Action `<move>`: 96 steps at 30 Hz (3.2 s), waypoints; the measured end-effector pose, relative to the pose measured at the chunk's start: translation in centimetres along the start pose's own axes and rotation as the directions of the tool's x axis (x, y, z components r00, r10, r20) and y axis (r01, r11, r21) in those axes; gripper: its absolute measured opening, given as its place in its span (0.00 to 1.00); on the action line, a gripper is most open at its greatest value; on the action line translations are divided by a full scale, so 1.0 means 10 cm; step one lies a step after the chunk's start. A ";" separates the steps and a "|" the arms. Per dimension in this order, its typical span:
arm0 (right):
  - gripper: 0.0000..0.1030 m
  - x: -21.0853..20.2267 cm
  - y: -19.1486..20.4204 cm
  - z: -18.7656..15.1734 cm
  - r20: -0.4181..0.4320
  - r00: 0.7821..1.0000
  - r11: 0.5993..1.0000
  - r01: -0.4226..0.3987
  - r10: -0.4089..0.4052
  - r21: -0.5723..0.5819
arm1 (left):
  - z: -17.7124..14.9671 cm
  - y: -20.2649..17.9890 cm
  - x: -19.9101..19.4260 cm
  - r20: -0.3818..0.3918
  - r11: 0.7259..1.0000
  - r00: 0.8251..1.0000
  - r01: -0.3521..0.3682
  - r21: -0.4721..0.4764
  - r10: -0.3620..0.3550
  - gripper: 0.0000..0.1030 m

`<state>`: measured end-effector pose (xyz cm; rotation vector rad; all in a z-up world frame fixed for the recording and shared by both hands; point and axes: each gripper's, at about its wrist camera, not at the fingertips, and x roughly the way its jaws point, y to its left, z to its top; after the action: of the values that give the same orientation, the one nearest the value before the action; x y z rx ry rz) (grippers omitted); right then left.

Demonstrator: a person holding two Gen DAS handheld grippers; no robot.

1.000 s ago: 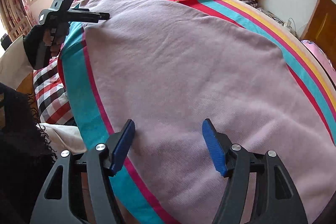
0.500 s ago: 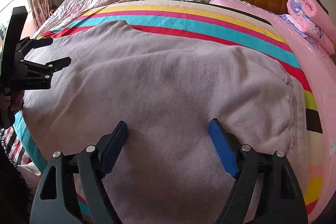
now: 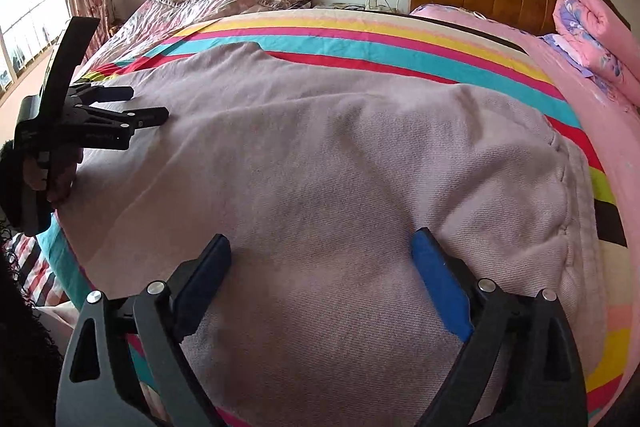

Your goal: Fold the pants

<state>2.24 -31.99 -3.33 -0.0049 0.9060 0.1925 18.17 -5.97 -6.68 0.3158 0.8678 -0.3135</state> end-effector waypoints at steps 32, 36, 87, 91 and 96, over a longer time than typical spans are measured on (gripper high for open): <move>0.90 0.37 0.04 0.60 -0.134 0.969 0.978 0.208 -0.205 0.008 | 0.64 0.47 0.15 0.114 0.934 0.965 0.257 -0.250 -0.235 0.98; 0.90 0.27 0.67 0.90 -0.042 0.984 0.984 0.173 -0.174 -0.037 | 0.22 1.00 -0.35 0.134 0.964 0.991 0.054 -0.262 -0.019 0.99; 0.96 0.44 0.94 0.38 -0.173 0.984 0.969 -0.092 0.053 -0.230 | 0.73 0.20 0.62 -0.016 0.995 0.995 0.102 -0.016 -0.102 0.99; 0.96 0.27 0.76 0.40 -0.132 0.985 0.978 -0.129 0.107 -0.167 | 0.74 0.36 0.65 -0.031 0.987 0.995 0.087 -0.136 -0.092 0.99; 0.96 0.31 0.39 0.61 0.000 1.000 1.000 -0.005 0.005 0.017 | 0.93 -0.36 0.23 0.036 0.985 0.985 0.168 0.029 -0.169 0.95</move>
<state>8.25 -27.17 -1.67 0.0131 0.9074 0.1891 24.61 -13.21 -3.37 0.2604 0.8551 -0.4867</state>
